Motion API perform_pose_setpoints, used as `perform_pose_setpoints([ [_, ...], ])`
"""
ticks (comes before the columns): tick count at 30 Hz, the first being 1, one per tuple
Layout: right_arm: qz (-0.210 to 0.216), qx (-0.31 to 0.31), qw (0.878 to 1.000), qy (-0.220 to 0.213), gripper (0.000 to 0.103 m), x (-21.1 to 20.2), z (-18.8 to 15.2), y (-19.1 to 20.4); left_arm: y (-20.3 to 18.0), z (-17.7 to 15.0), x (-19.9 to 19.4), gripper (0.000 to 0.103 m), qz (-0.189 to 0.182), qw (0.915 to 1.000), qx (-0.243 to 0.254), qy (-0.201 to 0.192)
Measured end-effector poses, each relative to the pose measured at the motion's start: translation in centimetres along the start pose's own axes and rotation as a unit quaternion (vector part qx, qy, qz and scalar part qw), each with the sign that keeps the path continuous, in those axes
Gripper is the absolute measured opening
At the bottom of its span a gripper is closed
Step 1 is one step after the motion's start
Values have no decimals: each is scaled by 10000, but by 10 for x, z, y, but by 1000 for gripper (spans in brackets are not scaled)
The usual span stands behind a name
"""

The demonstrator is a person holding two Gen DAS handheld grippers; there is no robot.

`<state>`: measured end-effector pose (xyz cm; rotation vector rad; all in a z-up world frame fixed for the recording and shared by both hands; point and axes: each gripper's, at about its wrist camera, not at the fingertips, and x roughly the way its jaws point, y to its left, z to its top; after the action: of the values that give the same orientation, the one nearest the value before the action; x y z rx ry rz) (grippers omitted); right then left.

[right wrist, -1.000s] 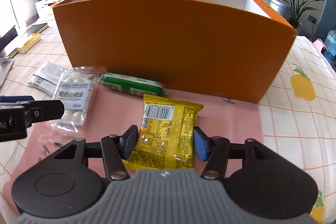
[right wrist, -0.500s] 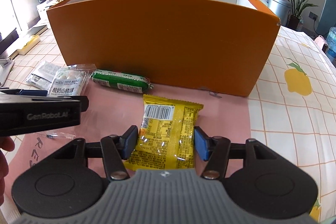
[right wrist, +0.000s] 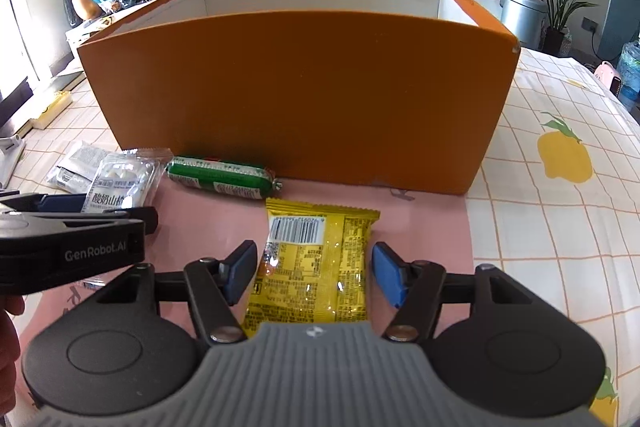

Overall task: Organize snacks
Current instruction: 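Grasp the clear yogurt-ball pack with the left gripper while the right grasps the yellow biscuit packet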

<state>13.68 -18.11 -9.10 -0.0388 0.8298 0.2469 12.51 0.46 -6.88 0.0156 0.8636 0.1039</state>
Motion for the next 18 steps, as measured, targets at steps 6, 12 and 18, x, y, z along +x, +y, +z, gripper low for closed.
perform_pose_setpoints([
  [6,38,-60,10000,15,51,1,3,-2,2,-5,-15,65,-90,10000,-18,-6],
  [12,192,95,9998,60,49,-3,1,-7,6,-7,-37,65,-282,9995,-79,-143],
  [18,360,270,9989,-93,49,-22,-2,-7,13,-5,-63,65,-471,9981,-181,-339],
])
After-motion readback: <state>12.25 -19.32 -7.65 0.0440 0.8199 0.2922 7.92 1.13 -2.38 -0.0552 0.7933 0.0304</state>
